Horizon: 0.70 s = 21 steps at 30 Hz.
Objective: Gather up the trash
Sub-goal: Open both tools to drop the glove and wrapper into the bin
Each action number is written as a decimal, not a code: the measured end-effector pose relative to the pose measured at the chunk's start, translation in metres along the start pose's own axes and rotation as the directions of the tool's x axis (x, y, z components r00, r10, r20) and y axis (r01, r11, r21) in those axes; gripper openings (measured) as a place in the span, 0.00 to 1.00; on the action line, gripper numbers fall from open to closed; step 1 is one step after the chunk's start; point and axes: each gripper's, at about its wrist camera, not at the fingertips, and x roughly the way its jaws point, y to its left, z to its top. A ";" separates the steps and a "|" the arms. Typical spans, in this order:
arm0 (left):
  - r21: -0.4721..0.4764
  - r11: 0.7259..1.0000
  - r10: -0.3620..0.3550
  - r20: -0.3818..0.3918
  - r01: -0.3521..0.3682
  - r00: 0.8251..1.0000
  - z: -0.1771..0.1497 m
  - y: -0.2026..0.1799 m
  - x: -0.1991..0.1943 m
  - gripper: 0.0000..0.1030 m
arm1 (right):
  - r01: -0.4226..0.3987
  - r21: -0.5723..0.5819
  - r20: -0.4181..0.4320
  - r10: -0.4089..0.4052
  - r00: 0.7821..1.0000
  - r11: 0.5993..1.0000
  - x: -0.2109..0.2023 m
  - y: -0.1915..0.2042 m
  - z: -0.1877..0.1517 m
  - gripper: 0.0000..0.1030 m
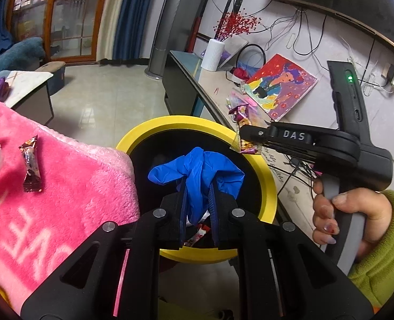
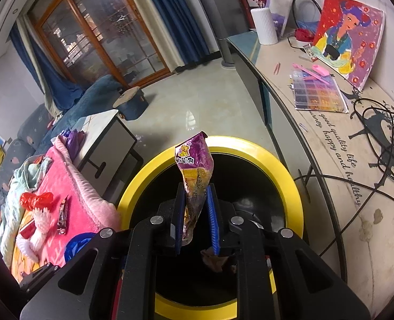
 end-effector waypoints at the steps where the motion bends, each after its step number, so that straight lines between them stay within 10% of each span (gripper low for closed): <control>1: -0.002 1.000 -0.001 -0.001 0.001 1.000 0.000 0.001 0.000 0.09 | 0.001 0.004 0.000 -0.001 1.000 1.000 0.001 -0.001 0.000 0.16; 9: -0.021 1.000 -0.004 0.000 0.004 1.000 0.004 0.006 0.003 0.16 | 0.010 0.022 -0.003 -0.010 1.000 1.000 0.004 -0.004 0.000 0.31; 17: -0.061 0.998 -0.013 0.024 0.015 1.000 0.007 0.012 -0.005 0.79 | 0.040 0.031 0.030 -0.040 0.999 0.999 -0.002 -0.006 0.002 0.51; 21: -0.082 0.996 -0.012 0.039 0.015 0.999 0.009 0.016 -0.015 0.89 | 0.042 0.027 0.040 -0.043 0.998 0.999 -0.005 -0.004 0.002 0.54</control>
